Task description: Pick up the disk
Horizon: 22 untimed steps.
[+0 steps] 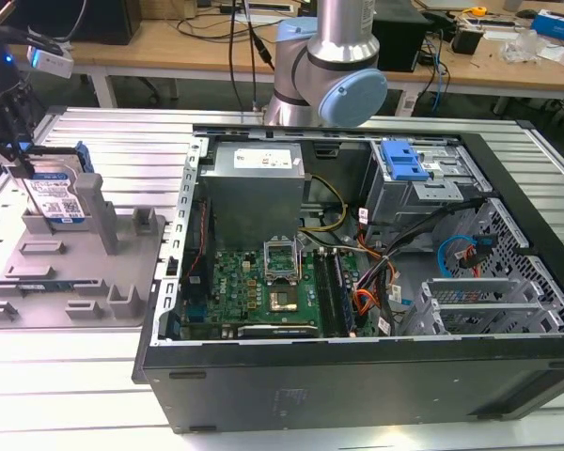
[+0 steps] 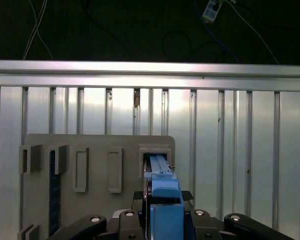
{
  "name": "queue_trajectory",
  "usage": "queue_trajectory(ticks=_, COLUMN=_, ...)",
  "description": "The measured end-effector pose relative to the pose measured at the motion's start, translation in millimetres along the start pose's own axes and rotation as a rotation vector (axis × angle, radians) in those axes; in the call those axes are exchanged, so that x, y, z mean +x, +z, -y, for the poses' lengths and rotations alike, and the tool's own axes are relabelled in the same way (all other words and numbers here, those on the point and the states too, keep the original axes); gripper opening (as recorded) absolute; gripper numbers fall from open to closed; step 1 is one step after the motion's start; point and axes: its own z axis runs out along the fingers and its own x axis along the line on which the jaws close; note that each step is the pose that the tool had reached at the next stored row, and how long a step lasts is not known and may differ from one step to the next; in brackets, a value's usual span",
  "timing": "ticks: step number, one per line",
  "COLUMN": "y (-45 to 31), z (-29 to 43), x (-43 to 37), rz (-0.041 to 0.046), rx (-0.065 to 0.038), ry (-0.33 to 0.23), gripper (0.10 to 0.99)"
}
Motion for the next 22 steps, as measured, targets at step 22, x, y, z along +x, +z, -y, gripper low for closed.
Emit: queue_trajectory(ticks=22, y=-45.3, z=-1.1, x=1.8, rz=0.0028, rx=0.000, ry=0.000, gripper=0.369)
